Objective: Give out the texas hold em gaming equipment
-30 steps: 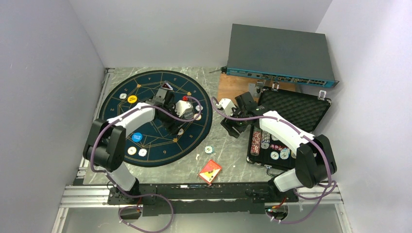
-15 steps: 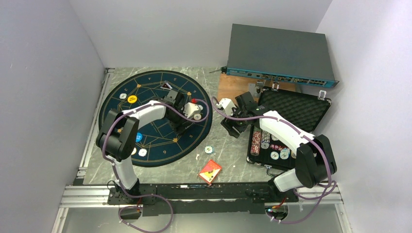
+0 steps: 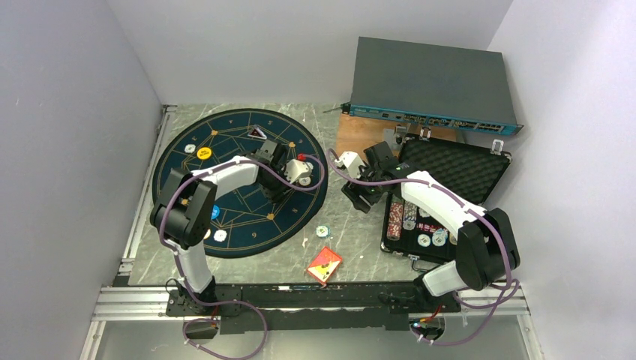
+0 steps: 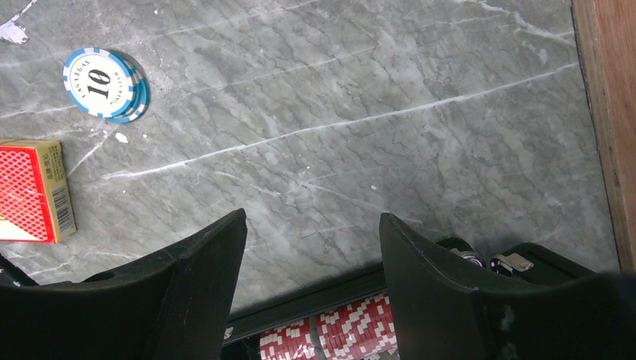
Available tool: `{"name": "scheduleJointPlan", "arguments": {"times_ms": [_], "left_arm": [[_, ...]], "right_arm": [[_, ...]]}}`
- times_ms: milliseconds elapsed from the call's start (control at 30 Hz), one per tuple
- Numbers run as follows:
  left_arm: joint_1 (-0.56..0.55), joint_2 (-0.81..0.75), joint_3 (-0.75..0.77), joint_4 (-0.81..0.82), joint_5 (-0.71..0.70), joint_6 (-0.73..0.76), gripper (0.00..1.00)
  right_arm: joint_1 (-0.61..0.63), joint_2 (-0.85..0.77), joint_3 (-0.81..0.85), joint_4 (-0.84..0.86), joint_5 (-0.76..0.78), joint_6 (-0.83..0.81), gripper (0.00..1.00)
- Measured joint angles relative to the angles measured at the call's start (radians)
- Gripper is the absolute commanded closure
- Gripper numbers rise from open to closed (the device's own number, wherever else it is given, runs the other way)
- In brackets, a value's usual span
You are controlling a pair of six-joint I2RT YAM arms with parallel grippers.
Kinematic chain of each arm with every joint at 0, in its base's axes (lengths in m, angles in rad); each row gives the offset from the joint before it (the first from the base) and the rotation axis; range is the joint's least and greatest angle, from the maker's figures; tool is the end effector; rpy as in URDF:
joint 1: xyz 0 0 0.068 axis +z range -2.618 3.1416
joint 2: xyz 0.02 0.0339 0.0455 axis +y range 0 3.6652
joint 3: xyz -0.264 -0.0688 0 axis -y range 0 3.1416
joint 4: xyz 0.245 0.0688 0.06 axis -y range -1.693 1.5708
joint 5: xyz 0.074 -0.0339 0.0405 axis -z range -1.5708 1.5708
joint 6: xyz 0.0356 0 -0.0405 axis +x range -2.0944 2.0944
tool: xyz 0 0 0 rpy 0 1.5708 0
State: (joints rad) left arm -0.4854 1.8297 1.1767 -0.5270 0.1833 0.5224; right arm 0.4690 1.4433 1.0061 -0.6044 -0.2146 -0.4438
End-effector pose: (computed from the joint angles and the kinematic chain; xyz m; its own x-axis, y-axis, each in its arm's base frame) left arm 0.3155 -0.1738 0.1667 -0.4492 0.7916 -0.4142 0.8588 0.5104 0.0440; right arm 0.2541 0.1373 0.2321 -0.4646 -0.7057 -0.5349 -0.8161 0.5757 -0.0507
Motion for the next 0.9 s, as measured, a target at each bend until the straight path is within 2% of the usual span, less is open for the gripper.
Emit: {"name": "scheduleJointPlan", "arguments": {"times_ms": [200,367,633,900], "left_arm": [[0.026,-0.005,0.000,-0.005,0.020,0.015,0.65],[0.100,-0.022,0.000,-0.050,0.035,0.024,0.66],[0.317,-0.047,0.058,-0.132,0.051,0.070,0.66],[0.616,-0.010,0.264,-0.163,0.085,0.127,0.66]], "right_arm": [[-0.002,0.000,0.000,0.000,0.000,0.000,0.32],[-0.002,0.000,0.000,0.000,0.000,0.000,0.32],[-0.002,0.000,0.000,0.000,0.000,0.000,0.32],[-0.003,0.000,0.000,0.000,0.000,0.000,0.32]]}}
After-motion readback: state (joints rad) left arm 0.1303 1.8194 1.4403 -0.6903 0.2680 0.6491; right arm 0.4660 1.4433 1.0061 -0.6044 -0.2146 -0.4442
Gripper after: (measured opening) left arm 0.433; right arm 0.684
